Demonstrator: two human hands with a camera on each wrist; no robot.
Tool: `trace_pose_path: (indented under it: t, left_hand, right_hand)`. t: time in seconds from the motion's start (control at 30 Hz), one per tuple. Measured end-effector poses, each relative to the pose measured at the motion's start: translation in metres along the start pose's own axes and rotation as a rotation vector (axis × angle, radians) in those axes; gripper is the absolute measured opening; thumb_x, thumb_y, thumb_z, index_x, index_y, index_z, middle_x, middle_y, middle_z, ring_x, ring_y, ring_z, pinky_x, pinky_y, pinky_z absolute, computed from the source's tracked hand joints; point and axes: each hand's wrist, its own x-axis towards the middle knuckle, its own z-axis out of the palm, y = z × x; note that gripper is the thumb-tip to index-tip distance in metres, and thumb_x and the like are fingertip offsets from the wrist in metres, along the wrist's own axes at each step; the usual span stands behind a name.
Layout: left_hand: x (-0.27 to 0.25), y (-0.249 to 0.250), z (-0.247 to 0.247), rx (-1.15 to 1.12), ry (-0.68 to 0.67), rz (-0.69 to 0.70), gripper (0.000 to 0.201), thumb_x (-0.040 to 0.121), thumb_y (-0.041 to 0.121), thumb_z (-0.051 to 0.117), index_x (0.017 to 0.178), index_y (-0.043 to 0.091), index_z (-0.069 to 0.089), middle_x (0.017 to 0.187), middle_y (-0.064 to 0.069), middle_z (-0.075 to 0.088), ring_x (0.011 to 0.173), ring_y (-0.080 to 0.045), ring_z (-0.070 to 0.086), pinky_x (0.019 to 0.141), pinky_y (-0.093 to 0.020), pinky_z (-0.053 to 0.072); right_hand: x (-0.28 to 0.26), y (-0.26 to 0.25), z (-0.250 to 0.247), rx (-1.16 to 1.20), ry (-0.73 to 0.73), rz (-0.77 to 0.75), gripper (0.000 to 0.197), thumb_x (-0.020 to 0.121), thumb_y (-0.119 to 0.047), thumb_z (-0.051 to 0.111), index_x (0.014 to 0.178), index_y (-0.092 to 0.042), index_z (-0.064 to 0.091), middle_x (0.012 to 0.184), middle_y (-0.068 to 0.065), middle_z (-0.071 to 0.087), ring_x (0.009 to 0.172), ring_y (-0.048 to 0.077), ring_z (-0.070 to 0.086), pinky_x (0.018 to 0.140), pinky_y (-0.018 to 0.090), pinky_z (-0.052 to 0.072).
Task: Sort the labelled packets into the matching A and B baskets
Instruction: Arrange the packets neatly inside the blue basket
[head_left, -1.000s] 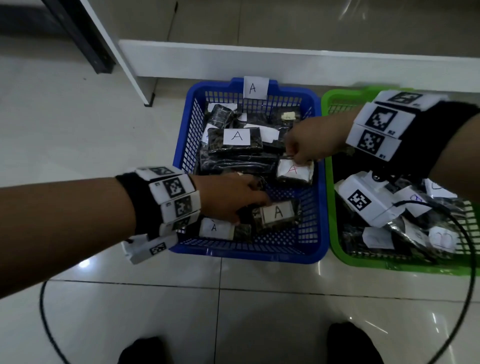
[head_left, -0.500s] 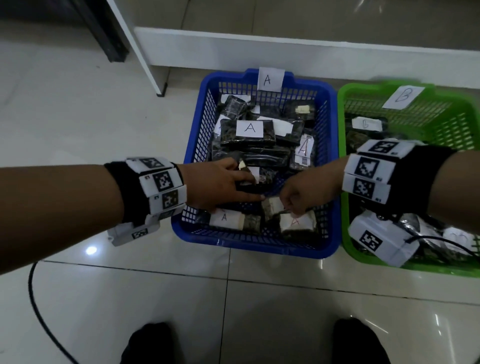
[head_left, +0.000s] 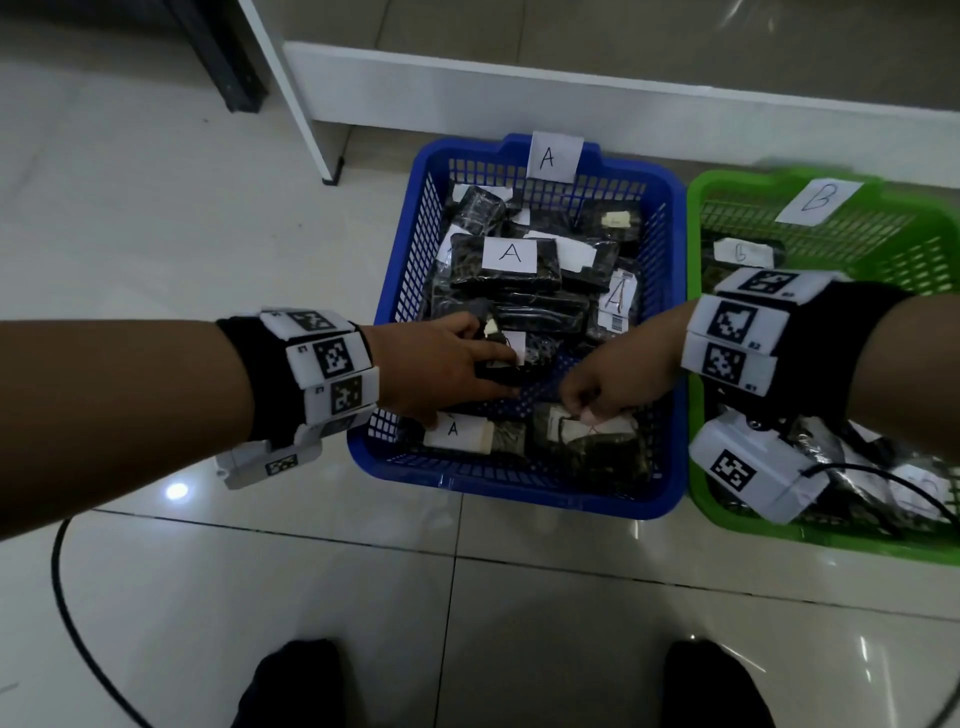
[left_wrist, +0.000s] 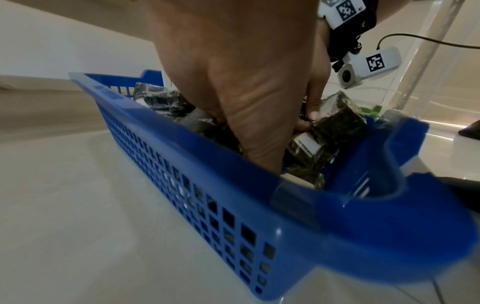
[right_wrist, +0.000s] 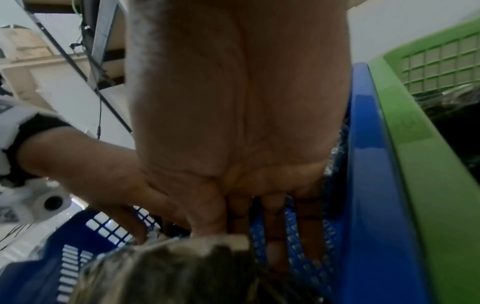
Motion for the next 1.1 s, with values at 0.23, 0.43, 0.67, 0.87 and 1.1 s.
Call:
trace_pose_path:
  t: [0.23,0.43,0.67,0.87,1.1]
  left_hand:
    - [0.009,-0.001,0.006,0.118,-0.007,0.167,0.056,0.088,0.038,0.058,0.140,0.038,0.038,0.151,0.006,0.031,0.144,-0.023,0.001,0.109,-0.042,0.017]
    - [-0.010,-0.013,-0.003,0.169,0.351,0.179,0.052,0.069,0.019,0.076,0.118,0.032,0.062,0.128,0.006,0.058,0.132,-0.027,0.041,0.100,-0.044,0.038]
    - [-0.022,-0.033,-0.002,-0.189,0.475,0.035,0.065,0.081,0.014,0.067,0.139,0.022,0.038,0.141,-0.008,0.039,0.127,-0.024,0.039,0.088,-0.033,0.051]
    - [-0.021,-0.040,-0.006,-0.379,0.424,-0.035,0.059,0.086,0.020,0.062,0.139,0.020,0.036,0.130,-0.003,0.046,0.117,-0.020,0.046,0.091,-0.035,0.050]
    - [-0.026,-0.037,-0.012,-0.800,0.464,-0.130,0.046,0.083,0.014,0.063,0.125,0.025,0.049,0.104,0.008,0.056,0.090,-0.005,0.053,0.075,-0.012,0.042]
  right_hand:
    - [0.011,-0.005,-0.001,-0.125,-0.028,-0.046,0.011,0.099,-0.016,0.042,0.089,-0.017,0.045,0.073,-0.007,0.041,0.062,0.005,0.035,0.050,0.006,0.034]
    - [-0.001,0.002,-0.012,-0.055,0.006,0.025,0.006,0.097,-0.021,0.047,0.094,-0.017,0.050,0.077,-0.006,0.047,0.066,0.007,0.044,0.061,0.020,0.040]
    - [-0.007,0.005,-0.016,-0.028,-0.108,0.119,0.008,0.098,-0.020,0.045,0.093,-0.015,0.050,0.077,-0.001,0.048,0.065,0.010,0.043,0.060,0.019,0.042]
    - [0.002,-0.003,-0.006,-0.156,-0.092,0.099,0.012,0.099,-0.023,0.043,0.106,-0.016,0.050,0.083,-0.004,0.046,0.068,0.008,0.038,0.057,0.014,0.031]
    - [0.001,0.002,-0.004,0.086,-0.049,0.074,0.020,0.096,-0.019,0.049,0.077,-0.025,0.050,0.074,-0.006,0.048,0.064,0.006,0.040,0.059,0.018,0.036]
